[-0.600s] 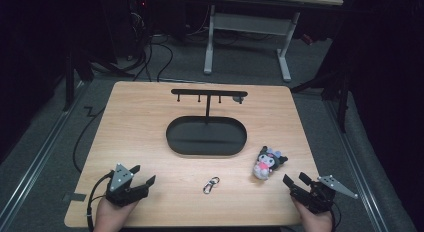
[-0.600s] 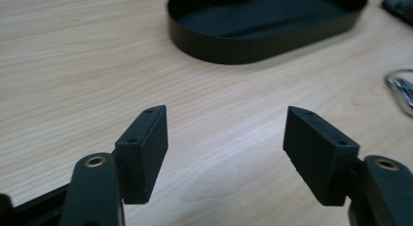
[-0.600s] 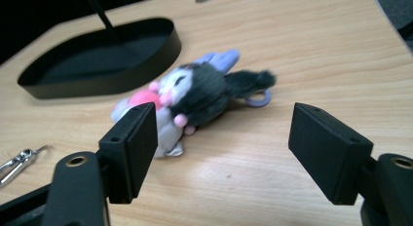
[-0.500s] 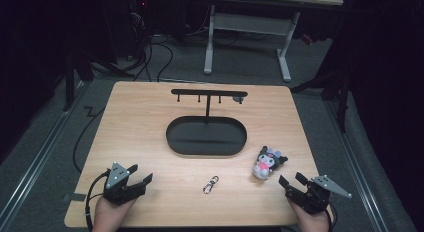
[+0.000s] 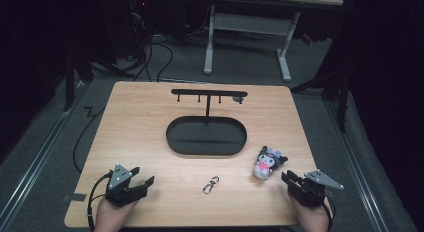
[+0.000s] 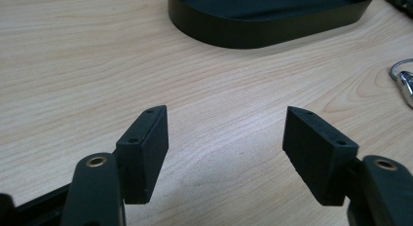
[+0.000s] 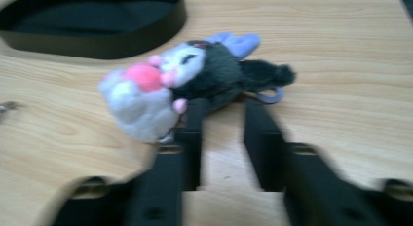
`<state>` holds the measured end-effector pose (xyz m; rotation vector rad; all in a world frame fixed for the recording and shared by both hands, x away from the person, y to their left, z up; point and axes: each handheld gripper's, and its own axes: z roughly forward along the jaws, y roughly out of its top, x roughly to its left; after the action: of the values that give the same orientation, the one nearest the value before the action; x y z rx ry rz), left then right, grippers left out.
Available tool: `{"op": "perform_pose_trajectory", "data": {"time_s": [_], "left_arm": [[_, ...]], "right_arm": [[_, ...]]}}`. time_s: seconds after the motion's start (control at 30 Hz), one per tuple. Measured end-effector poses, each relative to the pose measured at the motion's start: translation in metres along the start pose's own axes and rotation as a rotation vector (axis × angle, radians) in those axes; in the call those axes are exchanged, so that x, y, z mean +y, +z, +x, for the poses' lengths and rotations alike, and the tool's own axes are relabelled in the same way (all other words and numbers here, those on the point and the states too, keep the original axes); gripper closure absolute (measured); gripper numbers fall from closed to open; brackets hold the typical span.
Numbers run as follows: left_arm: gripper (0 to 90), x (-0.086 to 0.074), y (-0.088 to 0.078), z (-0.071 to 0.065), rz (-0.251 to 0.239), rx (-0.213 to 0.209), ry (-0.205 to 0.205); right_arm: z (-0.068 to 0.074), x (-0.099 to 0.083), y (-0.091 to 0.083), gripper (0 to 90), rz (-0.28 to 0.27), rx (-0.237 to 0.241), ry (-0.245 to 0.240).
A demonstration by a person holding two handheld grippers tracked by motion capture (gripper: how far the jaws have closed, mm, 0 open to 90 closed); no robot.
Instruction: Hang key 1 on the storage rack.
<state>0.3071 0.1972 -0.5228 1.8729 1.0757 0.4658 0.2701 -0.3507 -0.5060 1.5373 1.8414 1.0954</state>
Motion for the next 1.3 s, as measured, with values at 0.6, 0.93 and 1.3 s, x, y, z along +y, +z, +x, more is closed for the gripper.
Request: {"op": "perform_pose_trajectory", "data": {"time_s": [0.6,0.93,1.3], "left_arm": [[34.1,-0.015,-0.034,0.009,-0.031,0.079,-0.032],[34.0,-0.025,-0.048,0.015,-0.030,0.108,-0.065],[34.0,-0.014,-0.036,0.013,-0.038,0.084,-0.038]], "right_arm": [[-0.006,0.018,0.047,90.0,0.076,-0.061,-0.046],[-0.018,0.026,0.070,90.0,0.101,-0.051,-0.035],[-0.006,0.024,0.041,89.6,0.052,-0.043,-0.067]]}}
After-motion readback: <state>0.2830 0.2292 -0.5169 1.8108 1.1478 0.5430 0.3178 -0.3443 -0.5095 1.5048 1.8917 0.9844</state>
